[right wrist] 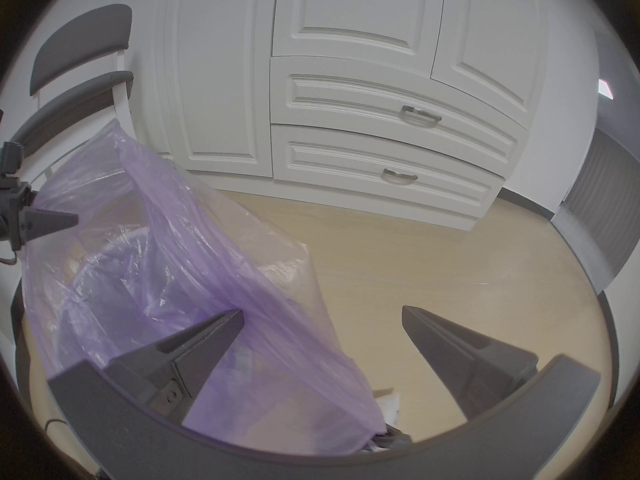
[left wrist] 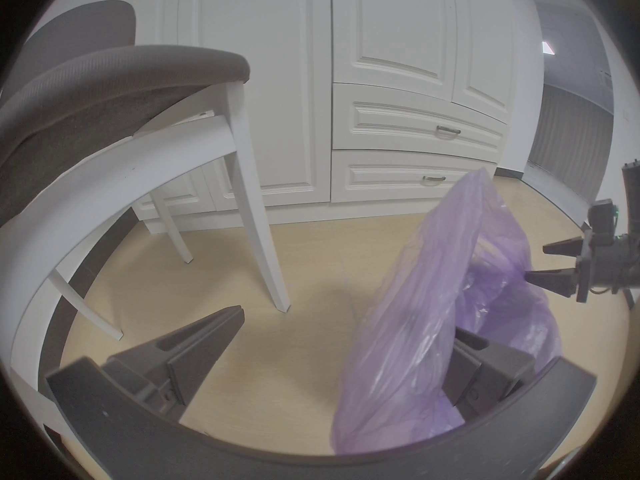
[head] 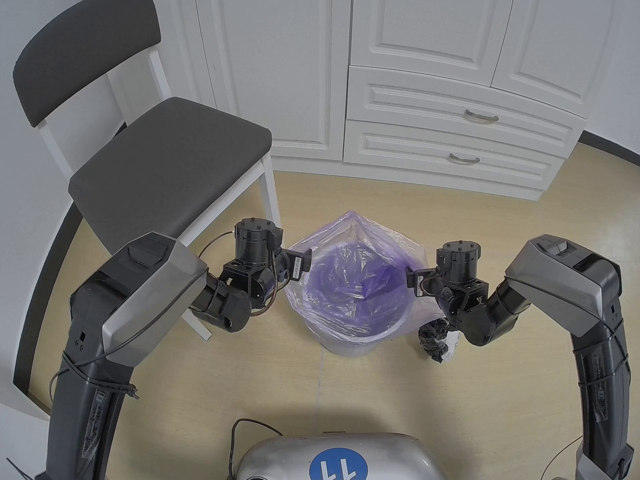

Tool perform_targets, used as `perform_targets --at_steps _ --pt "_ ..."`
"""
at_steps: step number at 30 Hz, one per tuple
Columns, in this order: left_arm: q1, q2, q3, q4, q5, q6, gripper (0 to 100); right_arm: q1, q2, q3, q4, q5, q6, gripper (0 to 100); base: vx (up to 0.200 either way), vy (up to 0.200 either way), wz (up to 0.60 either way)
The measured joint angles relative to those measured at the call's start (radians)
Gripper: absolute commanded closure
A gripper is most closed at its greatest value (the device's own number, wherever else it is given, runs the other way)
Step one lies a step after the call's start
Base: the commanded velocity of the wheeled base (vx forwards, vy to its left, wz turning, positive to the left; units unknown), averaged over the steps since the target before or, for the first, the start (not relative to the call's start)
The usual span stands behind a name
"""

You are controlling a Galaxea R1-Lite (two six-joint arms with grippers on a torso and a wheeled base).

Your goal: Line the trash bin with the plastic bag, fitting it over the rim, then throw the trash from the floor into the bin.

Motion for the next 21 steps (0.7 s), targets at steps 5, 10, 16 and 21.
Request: perform_targets --at_steps 5,10,16,21 --pt "0.013 0.051 -0.109 -0.006 0.037 -0.028 0 -0.015 0.049 -0.108 -0.001 -0.011 0.053 0 0.0 0.0 0.0" --pt "0.018 0.094 -0.201 -0.013 0.066 -0.069 0 -0.031 0.094 -0.234 -0.001 -0.04 0.099 0 0.0 0.0 0.0" --pt "0.02 0.139 -0.262 -0.014 0.074 -0.081 0 -0.043 0.156 -0.37 -0.001 -0.075 0.134 0 0.0 0.0 0.0" --pt "0.024 0.175 -0.296 -0.012 0.076 -0.084 0 -0.053 0.221 -0.483 0.0 -0.085 0.191 0 0.0 0.0 0.0"
